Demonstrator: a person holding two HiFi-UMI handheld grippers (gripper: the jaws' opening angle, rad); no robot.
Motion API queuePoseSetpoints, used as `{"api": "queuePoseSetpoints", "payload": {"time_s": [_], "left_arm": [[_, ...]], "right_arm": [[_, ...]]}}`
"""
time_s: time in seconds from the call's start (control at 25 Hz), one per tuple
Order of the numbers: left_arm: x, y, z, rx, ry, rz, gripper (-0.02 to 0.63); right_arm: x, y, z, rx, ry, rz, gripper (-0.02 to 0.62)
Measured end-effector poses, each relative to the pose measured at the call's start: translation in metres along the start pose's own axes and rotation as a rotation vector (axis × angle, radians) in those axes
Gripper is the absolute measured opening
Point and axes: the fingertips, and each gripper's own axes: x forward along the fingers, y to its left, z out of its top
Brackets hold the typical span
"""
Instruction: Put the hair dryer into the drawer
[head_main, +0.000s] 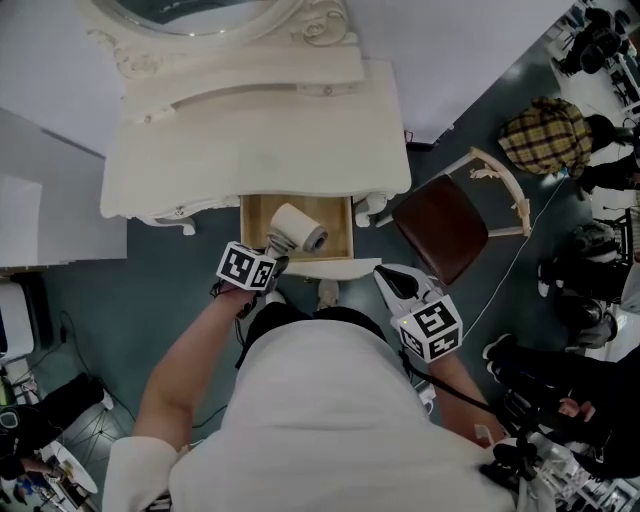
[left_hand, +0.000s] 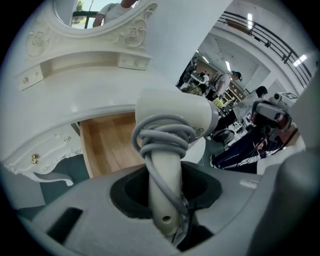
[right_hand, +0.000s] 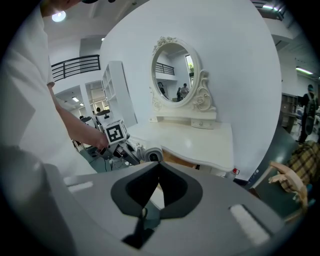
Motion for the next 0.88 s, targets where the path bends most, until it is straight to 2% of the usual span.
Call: {"api": "queuePoseSetpoints", "payload": {"time_s": [0.4, 0.88], "left_arm": [[0.056, 0.02, 0.013, 0.116, 0.16, 0.002, 0.149], [0.098, 0.032, 0.027, 0.171, 0.256, 0.019, 0.149]], "right_arm": [[-0.01, -0.013, -0.017, 0.059, 0.041, -0.053, 0.0], [-0.02, -0.043, -0.029, 0.092, 0.079, -0.088, 0.0]]}}
